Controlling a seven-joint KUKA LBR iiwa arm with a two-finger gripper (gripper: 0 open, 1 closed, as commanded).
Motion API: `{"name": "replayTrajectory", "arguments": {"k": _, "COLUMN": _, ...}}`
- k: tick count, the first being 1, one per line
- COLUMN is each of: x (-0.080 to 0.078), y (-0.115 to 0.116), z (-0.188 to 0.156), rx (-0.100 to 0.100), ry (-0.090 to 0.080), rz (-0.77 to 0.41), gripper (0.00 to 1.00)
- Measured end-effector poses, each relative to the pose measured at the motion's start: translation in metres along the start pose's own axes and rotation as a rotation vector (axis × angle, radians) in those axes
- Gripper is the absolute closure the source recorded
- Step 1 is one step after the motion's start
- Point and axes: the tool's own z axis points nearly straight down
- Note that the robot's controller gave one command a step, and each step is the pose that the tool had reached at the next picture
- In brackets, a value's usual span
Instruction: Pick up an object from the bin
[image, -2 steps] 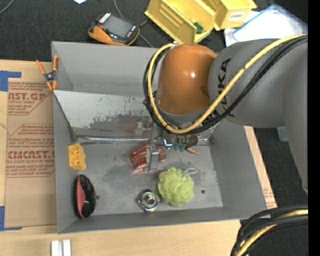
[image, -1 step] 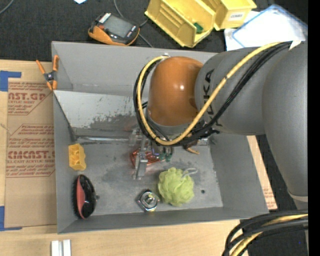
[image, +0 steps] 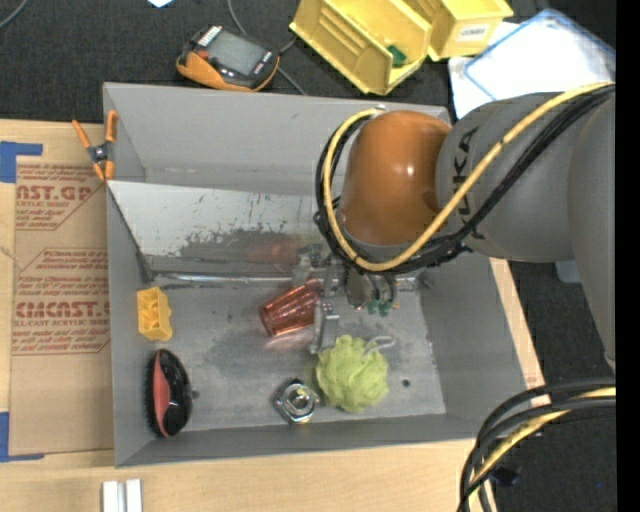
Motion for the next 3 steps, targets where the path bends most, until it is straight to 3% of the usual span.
{"name": "replayTrajectory", "arguments": {"k": 1, "x": 0.008, "y": -0.005, "z": 0.006, "rx": -0.012, "ry": 0.002, "rz": 0.108, "gripper": 1.00}}
{"name": "replayTrajectory", "arguments": {"k": 2, "x": 0.008, "y": -0.005, "z": 0.006, "rx": -0.012, "ry": 0.002, "rz": 0.108, "gripper": 1.00}}
{"name": "replayTrajectory", "arguments": {"k": 3, "x": -0.016, "y": 0.008, "z": 0.034, "rx": -0.013, "ry": 0.001, "rz": 0.146, "gripper": 1.00}}
